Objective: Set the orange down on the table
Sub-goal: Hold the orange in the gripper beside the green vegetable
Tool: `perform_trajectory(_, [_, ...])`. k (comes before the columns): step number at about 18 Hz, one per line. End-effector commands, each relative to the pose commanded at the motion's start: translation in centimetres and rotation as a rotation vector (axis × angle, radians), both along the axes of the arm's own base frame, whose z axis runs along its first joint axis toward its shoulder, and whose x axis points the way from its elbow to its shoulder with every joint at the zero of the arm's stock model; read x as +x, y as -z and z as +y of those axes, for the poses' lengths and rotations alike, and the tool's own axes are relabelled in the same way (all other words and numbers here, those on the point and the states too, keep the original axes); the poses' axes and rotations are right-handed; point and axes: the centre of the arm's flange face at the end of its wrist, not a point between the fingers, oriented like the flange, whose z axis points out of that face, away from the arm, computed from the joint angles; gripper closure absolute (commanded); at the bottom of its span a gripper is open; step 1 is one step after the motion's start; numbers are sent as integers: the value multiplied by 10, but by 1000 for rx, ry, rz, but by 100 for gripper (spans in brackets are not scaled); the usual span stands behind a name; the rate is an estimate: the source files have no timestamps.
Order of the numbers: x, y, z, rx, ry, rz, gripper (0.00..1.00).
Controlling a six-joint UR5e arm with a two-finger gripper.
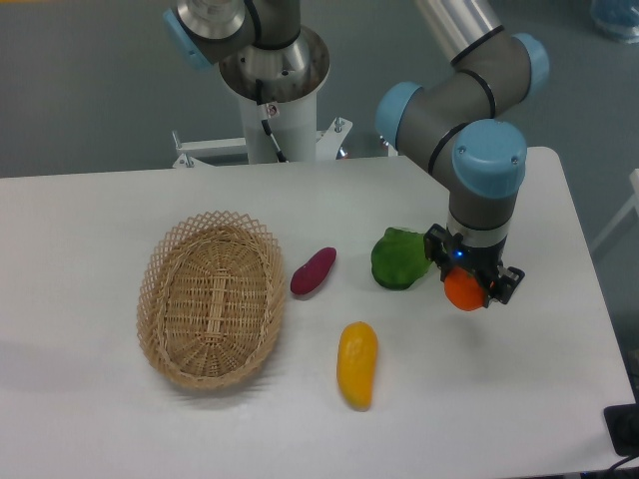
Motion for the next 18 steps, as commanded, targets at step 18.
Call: perform_trajectory(18, [12, 46, 9, 2, -119, -27, 51])
